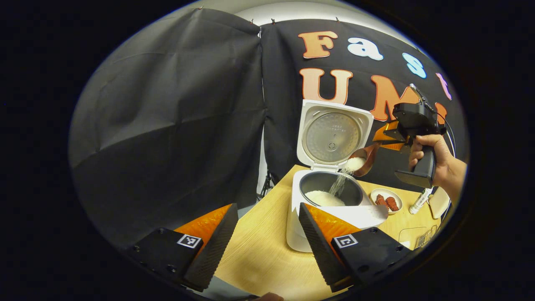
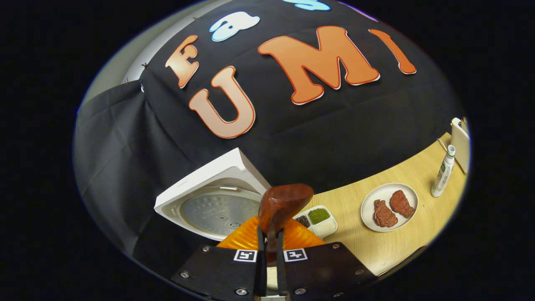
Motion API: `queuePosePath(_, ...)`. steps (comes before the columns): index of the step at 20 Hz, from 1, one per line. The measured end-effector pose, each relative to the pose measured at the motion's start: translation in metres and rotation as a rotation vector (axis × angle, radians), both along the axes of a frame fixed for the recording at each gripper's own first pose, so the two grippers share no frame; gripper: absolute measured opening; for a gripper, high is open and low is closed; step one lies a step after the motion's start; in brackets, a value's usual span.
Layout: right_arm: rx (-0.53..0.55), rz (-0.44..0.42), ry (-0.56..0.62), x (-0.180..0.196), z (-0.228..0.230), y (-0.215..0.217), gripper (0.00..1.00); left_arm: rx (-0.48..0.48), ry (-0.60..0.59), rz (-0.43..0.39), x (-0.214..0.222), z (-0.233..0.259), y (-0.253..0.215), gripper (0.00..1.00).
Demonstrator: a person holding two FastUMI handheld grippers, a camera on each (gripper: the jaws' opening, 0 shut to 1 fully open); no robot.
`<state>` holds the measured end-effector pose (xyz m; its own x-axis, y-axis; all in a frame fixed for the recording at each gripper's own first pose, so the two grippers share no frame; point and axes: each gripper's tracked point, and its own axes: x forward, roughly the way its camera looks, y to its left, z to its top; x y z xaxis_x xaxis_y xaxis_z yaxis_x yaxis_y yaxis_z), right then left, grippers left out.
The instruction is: Close the left gripper, press the button to open the rice cooker; take a wooden spoon from the chopstick holder with the right hand, scoop a spoonful of rice and pour it into the rice cooker, then put the wooden spoon back into the chopstick holder.
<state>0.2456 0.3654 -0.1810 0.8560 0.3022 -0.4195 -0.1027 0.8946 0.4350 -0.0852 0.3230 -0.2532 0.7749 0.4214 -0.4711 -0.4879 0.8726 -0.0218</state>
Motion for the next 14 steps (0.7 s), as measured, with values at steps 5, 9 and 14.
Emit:
queuePosePath(5, -0.077, 0.087, -0.052, -0.006, 0.000, 0.022, 0.09, -0.007, 0.008, 0.007, 0.003, -0.005, 0.005, 0.99)
queuePosePath(9, -0.151, 0.132, -0.101, -0.012, 0.000, 0.030, 0.09, -0.010, 0.011, 0.000, 0.006, -0.009, 0.005, 0.99)
queuePosePath(14, -0.238, 0.198, -0.171, -0.017, 0.001, 0.039, 0.09, -0.014, 0.016, -0.007, 0.010, -0.012, 0.004, 0.99)
